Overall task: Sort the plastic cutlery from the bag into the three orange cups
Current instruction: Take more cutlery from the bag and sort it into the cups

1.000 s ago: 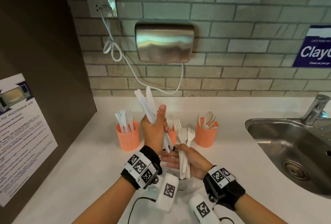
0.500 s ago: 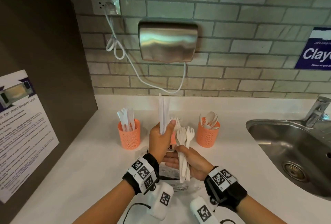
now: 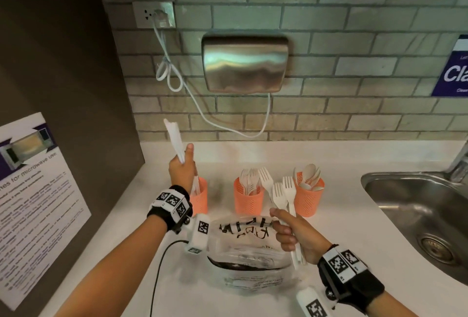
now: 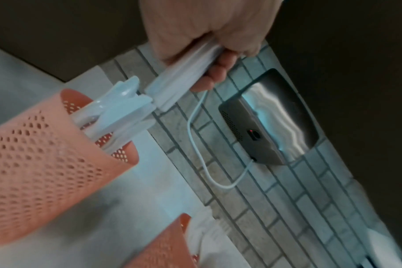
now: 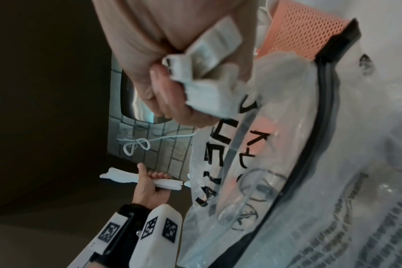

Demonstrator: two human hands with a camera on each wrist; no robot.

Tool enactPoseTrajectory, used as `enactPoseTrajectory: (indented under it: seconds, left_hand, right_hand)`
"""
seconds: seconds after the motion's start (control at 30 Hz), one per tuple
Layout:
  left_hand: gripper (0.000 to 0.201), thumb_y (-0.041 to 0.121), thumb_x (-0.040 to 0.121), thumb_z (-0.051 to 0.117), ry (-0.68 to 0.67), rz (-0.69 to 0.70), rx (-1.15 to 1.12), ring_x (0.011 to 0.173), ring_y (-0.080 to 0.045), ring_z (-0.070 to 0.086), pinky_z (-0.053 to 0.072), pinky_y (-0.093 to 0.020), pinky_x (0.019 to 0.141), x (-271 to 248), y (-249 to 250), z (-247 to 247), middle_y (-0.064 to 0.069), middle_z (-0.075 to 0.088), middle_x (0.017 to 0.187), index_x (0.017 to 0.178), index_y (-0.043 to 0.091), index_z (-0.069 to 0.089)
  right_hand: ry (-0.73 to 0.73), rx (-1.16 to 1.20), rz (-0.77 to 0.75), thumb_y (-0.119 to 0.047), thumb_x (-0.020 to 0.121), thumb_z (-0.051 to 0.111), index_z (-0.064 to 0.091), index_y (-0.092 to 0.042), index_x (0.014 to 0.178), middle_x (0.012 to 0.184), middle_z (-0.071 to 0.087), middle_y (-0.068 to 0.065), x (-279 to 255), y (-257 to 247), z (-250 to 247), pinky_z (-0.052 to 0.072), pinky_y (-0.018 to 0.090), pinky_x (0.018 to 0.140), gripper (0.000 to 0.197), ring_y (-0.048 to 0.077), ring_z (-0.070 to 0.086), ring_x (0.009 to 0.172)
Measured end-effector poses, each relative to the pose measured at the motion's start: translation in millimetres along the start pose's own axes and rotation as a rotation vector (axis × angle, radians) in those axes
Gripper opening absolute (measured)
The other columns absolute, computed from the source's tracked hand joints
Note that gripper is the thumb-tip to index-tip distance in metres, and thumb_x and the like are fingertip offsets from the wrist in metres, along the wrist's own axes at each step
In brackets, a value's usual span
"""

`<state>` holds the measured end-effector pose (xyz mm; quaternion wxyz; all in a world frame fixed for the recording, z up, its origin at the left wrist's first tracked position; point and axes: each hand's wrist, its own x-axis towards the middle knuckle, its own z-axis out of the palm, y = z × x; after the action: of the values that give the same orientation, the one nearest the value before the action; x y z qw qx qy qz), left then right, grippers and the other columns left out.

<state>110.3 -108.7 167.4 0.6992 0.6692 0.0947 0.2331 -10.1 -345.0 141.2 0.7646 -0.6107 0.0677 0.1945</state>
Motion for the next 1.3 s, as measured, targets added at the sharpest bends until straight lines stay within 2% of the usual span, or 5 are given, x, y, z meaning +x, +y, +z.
enactPoseTrajectory:
  seconds: [0.6,0.83,0.97,1.1,1.3]
  left_hand:
    - [0.008,0.01,0.083,0.068,-0.104,-0.073,0.084,0.075,-0.021,0.061,0.047,-0.031,0.078,39,-68,5,-0.006,0.062,0.08,0.082,0.015,0.061]
    - [0.018,-0.001,0.086,0.06,-0.126,0.101,0.265,0.076,0.01,0.055,0.036,0.005,0.064,32,-66,11,0.002,0.056,0.084,0.101,0.01,0.058]
    - [0.025,0.019,0.09,0.058,-0.236,0.202,0.528,0.114,-0.02,0.054,0.039,-0.038,0.104,34,-71,8,-0.008,0.06,0.117,0.113,0.011,0.061]
    - [0.048,0.029,0.095,0.049,-0.319,0.329,0.635,0.143,-0.02,0.023,0.019,-0.034,0.115,21,-57,10,-0.007,0.04,0.147,0.138,0.008,0.043]
    - [0.022,0.014,0.094,0.05,-0.37,0.395,0.355,0.109,-0.016,0.056,0.038,-0.012,0.089,-5,-16,28,-0.008,0.065,0.115,0.108,0.007,0.066]
  right_hand:
    - [0.01,-0.038,-0.046,-0.027,0.093,0.051,0.039,-0.018,0.076,0.044,0.026,-0.007,24,-4,7,0.021,0.015,0.033,0.023,0.004,0.021,0.033]
    - [0.024,-0.037,-0.05,-0.026,0.094,0.05,0.036,-0.018,0.071,0.043,0.026,-0.008,26,-4,9,0.021,0.016,0.033,0.028,0.004,0.021,0.032]
    - [0.02,-0.048,-0.051,-0.027,0.094,0.05,0.036,-0.017,0.066,0.042,0.025,-0.008,25,-3,12,0.021,0.016,0.034,0.032,0.004,0.021,0.032]
    - [-0.002,-0.063,-0.061,-0.03,0.093,0.049,0.046,-0.027,0.043,0.038,0.026,-0.01,22,-1,14,0.021,0.016,0.036,0.051,0.004,0.021,0.032]
    - [-0.043,-0.032,-0.063,-0.03,0.095,0.045,0.039,-0.016,0.075,0.043,0.027,-0.008,20,0,17,0.026,0.016,0.035,0.025,0.004,0.024,0.033]
